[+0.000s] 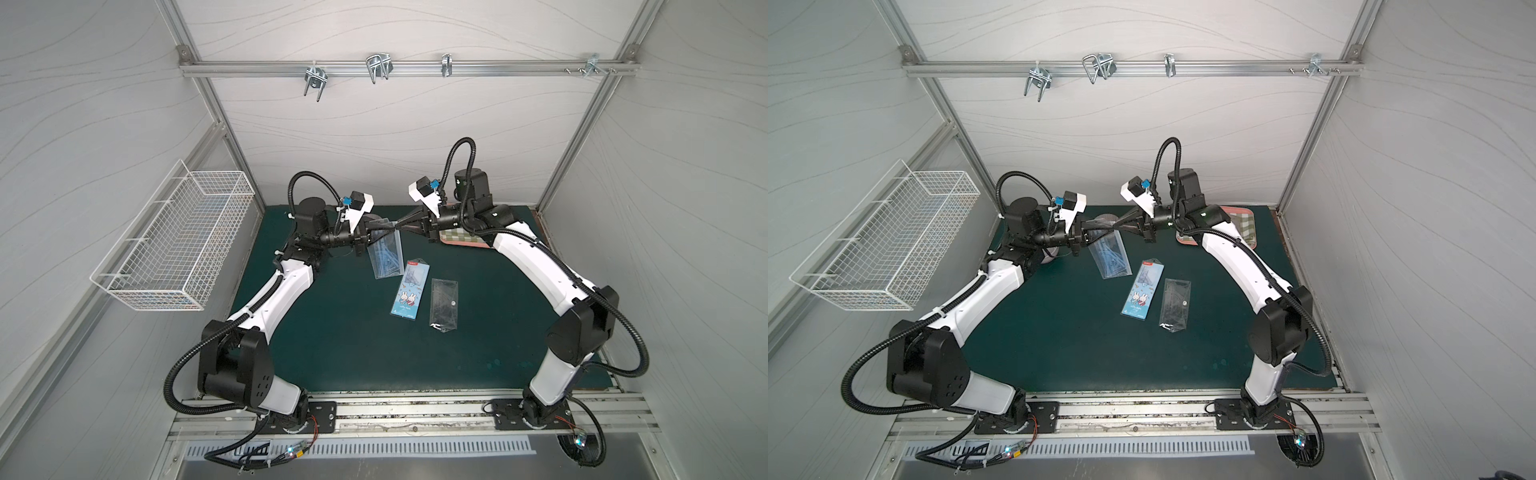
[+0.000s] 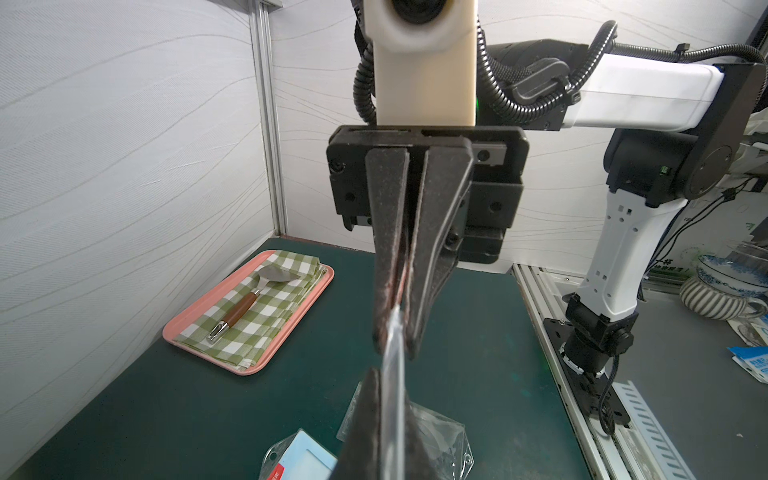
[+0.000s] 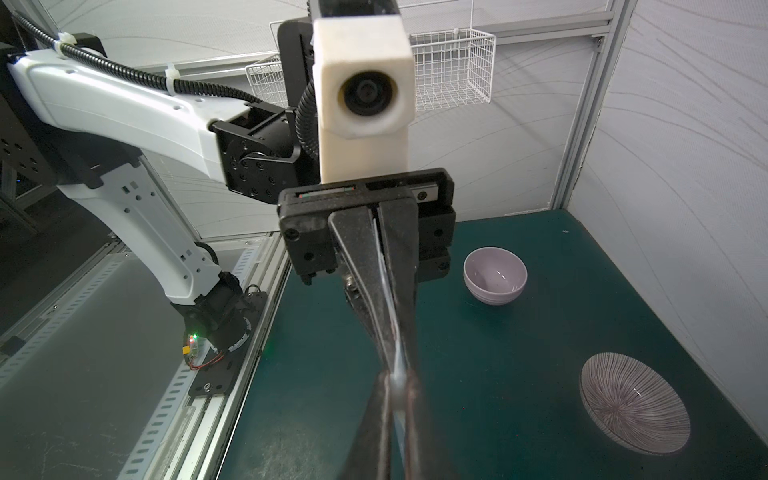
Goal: Open the ruler set and take out the ruler
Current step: Open the ruler set bag.
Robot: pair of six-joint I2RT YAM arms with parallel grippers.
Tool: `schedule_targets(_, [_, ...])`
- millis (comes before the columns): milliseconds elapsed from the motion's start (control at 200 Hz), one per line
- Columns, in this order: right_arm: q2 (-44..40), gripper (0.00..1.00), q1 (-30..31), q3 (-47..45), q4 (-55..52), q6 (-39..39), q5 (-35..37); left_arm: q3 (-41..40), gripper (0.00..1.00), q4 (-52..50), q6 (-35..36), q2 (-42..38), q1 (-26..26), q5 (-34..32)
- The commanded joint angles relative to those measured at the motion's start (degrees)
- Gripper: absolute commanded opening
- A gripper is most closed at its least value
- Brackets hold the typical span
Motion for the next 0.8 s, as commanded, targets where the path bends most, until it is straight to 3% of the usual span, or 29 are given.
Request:
schedule_targets(0, [0.94, 0.02, 0.45, 1.2, -0.71, -0.56, -1.87, 0.17, 0.0, 4.85, -0.54, -1.63, 0.01, -0.54])
schedule_targets(795, [0.61, 0.01, 0.4, 0.45, -1.68, -1.63, -1.03, -0.1, 0.0, 9.96, -2.71, -2.9, 0.03, -0.55])
